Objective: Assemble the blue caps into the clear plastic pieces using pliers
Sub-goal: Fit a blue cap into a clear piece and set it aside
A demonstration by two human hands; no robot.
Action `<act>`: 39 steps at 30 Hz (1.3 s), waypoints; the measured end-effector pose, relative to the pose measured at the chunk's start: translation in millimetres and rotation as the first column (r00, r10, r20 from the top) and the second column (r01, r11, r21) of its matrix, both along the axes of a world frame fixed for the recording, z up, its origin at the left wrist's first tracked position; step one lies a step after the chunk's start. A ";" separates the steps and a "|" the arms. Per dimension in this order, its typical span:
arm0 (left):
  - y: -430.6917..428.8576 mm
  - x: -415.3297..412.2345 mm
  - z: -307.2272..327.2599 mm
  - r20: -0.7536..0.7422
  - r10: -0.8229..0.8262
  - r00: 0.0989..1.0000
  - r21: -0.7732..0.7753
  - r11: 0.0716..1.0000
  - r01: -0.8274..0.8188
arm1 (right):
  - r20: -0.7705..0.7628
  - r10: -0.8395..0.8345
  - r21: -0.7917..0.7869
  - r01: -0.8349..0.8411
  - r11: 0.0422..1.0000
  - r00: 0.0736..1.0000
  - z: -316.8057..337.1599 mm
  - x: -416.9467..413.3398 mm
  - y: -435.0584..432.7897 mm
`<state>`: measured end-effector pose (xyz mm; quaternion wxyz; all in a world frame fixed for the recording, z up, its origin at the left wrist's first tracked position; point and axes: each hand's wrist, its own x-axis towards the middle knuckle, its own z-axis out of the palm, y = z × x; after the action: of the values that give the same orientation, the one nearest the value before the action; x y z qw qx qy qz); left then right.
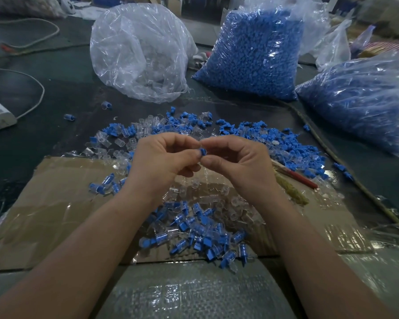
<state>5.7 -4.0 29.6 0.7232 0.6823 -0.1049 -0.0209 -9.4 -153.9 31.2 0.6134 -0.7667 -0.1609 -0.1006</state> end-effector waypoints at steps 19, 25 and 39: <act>0.8 1.2 3.3 -0.195 -0.144 0.970 -0.084 0.988 0.129 | 0.162 -0.006 -0.174 0.035 0.984 0.987 -1.7 -0.1 -7.0; 1.8 0.7 4.5 -0.199 -0.141 0.970 -0.111 0.986 0.121 | 0.136 0.016 -0.117 0.000 0.993 0.991 -1.6 0.0 -5.6; 1.4 0.7 5.1 -0.215 -0.118 0.969 -0.088 0.991 0.101 | 0.126 0.014 -0.116 0.001 0.993 0.992 -2.4 0.0 -6.8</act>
<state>6.4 -2.6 34.7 0.7535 0.6409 -0.0626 -0.1323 -9.5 -160.7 28.8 0.5567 -0.7925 -0.2076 -0.1375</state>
